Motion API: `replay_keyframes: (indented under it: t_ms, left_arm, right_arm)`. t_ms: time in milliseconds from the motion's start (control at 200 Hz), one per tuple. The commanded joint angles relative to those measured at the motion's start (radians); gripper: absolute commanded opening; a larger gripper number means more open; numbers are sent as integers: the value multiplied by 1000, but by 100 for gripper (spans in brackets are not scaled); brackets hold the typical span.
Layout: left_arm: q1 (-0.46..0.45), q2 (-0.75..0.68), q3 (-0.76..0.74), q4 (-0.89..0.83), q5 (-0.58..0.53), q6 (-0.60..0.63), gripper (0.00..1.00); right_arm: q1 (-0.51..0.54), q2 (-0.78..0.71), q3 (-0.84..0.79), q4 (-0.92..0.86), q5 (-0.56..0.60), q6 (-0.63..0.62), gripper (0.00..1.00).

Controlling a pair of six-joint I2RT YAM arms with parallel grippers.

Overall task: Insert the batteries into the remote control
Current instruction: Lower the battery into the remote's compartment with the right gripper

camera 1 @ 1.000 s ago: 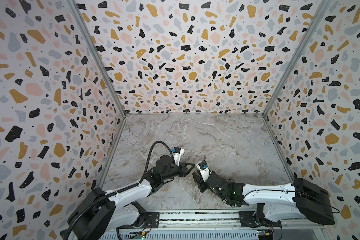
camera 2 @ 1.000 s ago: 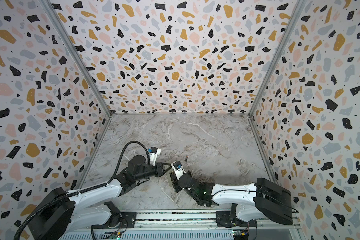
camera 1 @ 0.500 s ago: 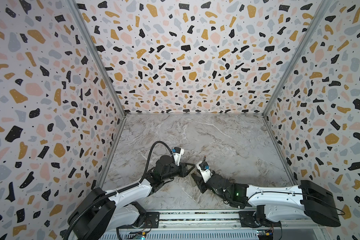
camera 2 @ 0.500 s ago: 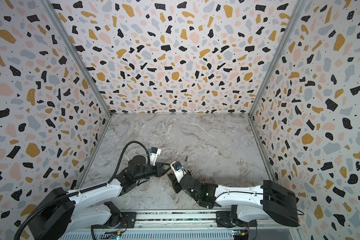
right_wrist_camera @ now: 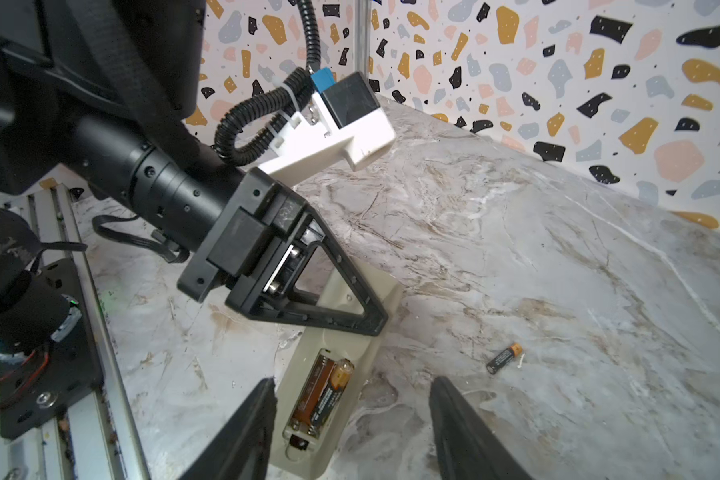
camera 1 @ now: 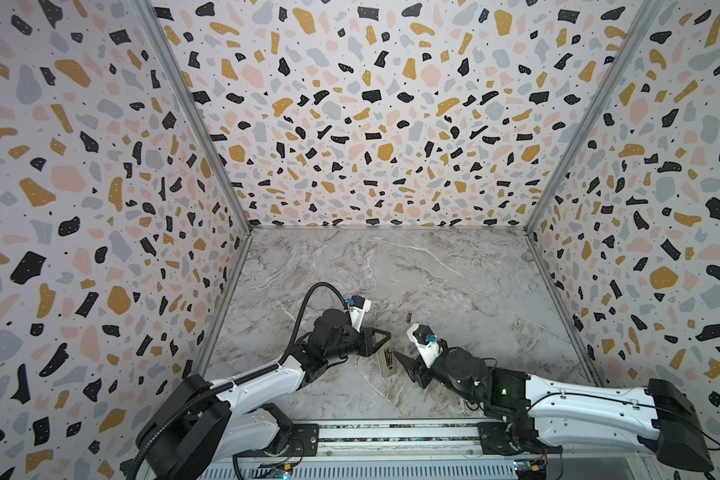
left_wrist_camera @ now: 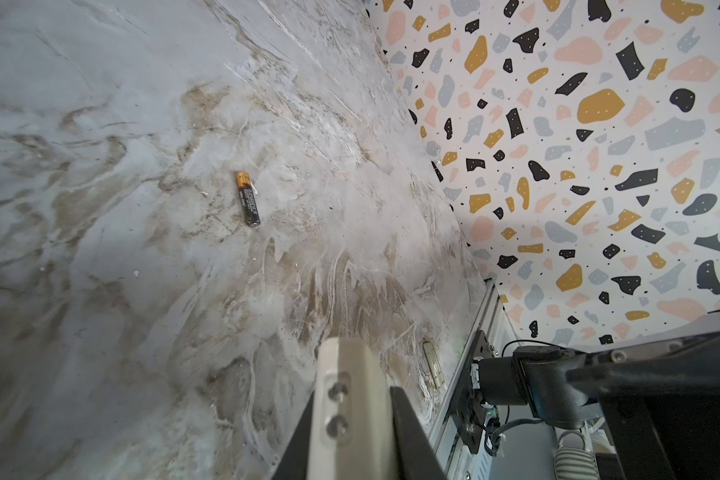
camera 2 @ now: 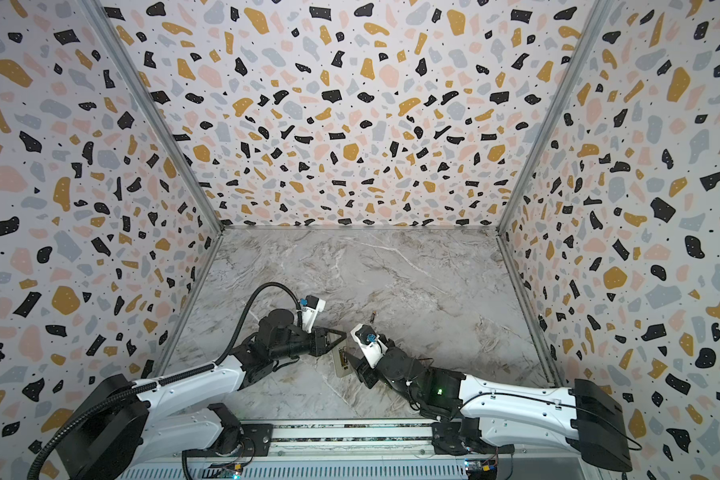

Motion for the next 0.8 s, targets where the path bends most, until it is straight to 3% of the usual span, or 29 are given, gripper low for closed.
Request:
replay_keyframes:
  t_ms: [0, 260, 556, 791]
  left_arm:
    - [-5, -16, 41, -17, 51, 41, 0]
    - [-5, 2, 64, -58, 105, 64, 0]
    - [-5, -6, 72, -100, 129, 86, 0]
    - [-5, -6, 67, -94, 138, 82, 0]
  right_arm:
    - [4, -59, -6, -87, -59, -119, 61]
    - [18, -71, 13, -135, -151, -286, 61]
    - [33, 40, 67, -161, -124, -436, 54]
    - [33, 99, 89, -126, -106, -482, 45]
